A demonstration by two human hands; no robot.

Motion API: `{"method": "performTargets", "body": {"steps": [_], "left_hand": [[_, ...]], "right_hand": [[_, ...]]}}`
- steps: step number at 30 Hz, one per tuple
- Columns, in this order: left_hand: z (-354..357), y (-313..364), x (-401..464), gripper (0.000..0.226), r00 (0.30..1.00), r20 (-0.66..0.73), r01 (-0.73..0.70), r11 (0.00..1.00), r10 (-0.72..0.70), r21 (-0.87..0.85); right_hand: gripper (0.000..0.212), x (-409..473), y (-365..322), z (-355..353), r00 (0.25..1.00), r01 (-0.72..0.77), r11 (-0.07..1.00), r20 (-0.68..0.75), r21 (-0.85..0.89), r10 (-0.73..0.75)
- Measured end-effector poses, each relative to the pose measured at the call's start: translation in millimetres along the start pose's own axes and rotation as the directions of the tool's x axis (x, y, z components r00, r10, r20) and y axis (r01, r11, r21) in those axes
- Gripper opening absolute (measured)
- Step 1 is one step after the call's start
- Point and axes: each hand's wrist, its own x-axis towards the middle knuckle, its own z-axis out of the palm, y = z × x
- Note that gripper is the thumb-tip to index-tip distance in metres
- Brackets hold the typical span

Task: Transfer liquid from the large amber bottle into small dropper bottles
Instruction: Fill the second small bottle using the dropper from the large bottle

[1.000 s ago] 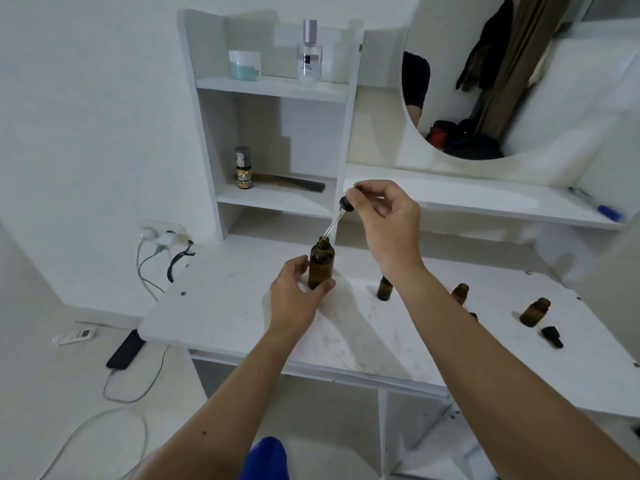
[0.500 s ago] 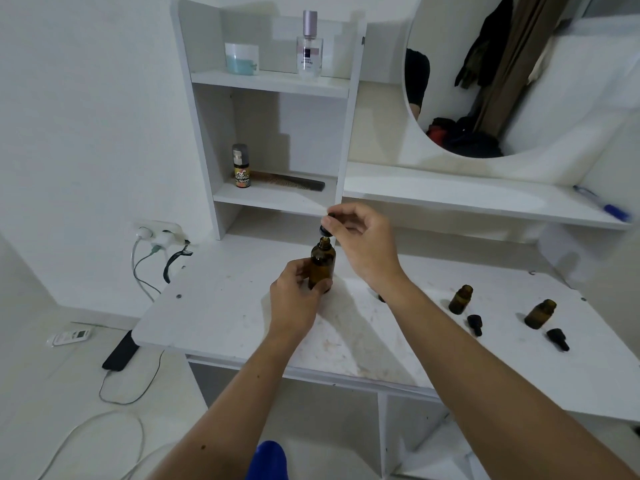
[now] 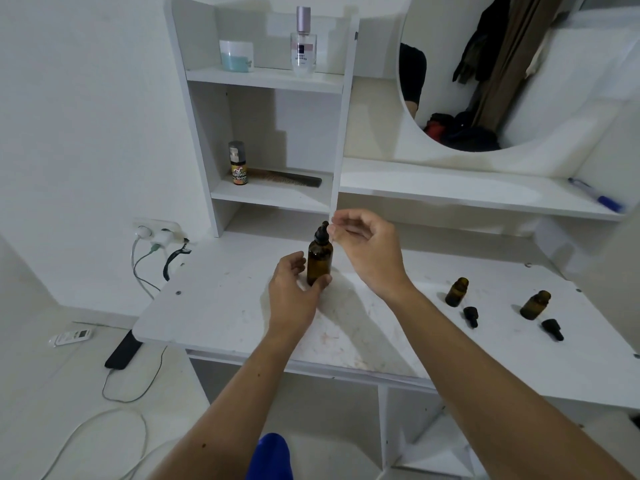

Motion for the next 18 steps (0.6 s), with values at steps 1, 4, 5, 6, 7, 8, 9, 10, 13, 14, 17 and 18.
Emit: {"method": "performTargets", "body": {"steps": [1, 4, 5, 6, 7, 8, 9, 10, 13, 14, 17, 18], "left_hand": [[-0.2, 0.8, -2.7, 0.068, 1.000, -0.017, 0.002, 1.000, -0.002, -0.006], [-0.4, 2.2, -12.3, 0.063, 0.998, -0.057, -0.016, 1.000, 0.015, -0.021], [0.1, 3.5, -16.4, 0.060, 0.998, -0.065, -0.018, 0.999, 0.016, -0.033], [1.7, 5.6, -21.3, 0.057, 0.998, -0.066, -0.016, 0.999, 0.012, -0.051], [4.9, 8.3, -26.4, 0.054, 0.998, -0.059, -0.014, 0.997, 0.010, -0.073], [10.1, 11.4, -31.8, 0.052, 0.999, -0.043, -0.015, 0.996, 0.011, -0.091], [16.8, 14.7, -37.9, 0.049, 1.000, -0.017, -0.017, 0.995, 0.016, -0.103], [24.9, 18.8, -44.4, 0.047, 1.000, 0.016, -0.021, 0.994, 0.023, -0.109], [53.6, 29.9, -63.8, 0.043, 0.990, 0.129, -0.045, 0.990, 0.063, -0.137], [63.8, 33.1, -69.5, 0.042, 0.983, 0.163, -0.055, 0.988, 0.079, -0.146], [92.1, 42.8, -80.5, 0.043, 0.959, 0.256, -0.081, 0.985, 0.118, -0.150], [100.4, 45.1, -82.0, 0.044, 0.951, 0.285, -0.083, 0.985, 0.123, -0.149]], "right_hand": [[0.024, -2.5, -1.1, -4.9, 1.000, 0.006, 1.000, -0.009, 0.006, -0.006], [0.026, -13.4, -3.9, -25.2, 0.999, 0.030, 0.999, -0.037, -0.011, -0.031], [0.026, -17.4, -3.6, -33.3, 0.998, 0.030, 1.000, -0.046, -0.007, -0.030], [0.026, -21.8, -3.3, -42.2, 0.998, 0.027, 1.000, -0.053, -0.004, -0.028], [0.026, -26.2, -2.6, -51.4, 0.998, 0.025, 1.000, -0.063, -0.005, -0.025], [0.025, -30.8, -1.6, -61.1, 0.997, 0.021, 1.000, -0.079, -0.008, -0.021], [0.025, -35.3, -0.2, -71.2, 0.995, 0.016, 1.000, -0.100, -0.012, -0.017], [0.024, -40.1, 1.4, -82.1, 0.992, 0.010, 1.000, -0.123, -0.019, -0.013], [0.024, -57.2, 8.4, -116.2, 0.983, -0.010, 0.997, -0.185, -0.073, -0.004], [0.025, -63.5, 11.3, -127.1, 0.979, -0.023, 0.996, -0.204, -0.086, 0.005], [0.023, -81.1, 24.0, -157.5, 0.963, -0.063, 0.993, -0.266, -0.103, 0.034], [0.022, -86.3, 29.1, -166.5, 0.958, -0.080, 0.990, -0.285, -0.114, 0.045]]}}
